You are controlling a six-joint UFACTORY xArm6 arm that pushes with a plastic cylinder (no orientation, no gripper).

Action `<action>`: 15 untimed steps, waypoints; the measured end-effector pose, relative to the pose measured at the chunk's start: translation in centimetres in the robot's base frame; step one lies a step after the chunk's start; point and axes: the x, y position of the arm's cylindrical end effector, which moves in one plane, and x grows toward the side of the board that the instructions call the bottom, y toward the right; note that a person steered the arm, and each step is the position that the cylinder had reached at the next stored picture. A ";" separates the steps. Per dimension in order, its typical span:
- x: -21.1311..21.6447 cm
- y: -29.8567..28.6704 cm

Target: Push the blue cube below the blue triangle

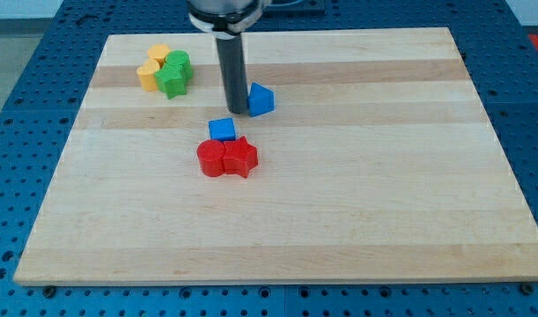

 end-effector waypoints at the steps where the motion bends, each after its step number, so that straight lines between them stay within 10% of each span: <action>1: -2.6 0.9; 4: -0.4 7.4; 8: 1.1 -13.6; 15: 7.0 1.6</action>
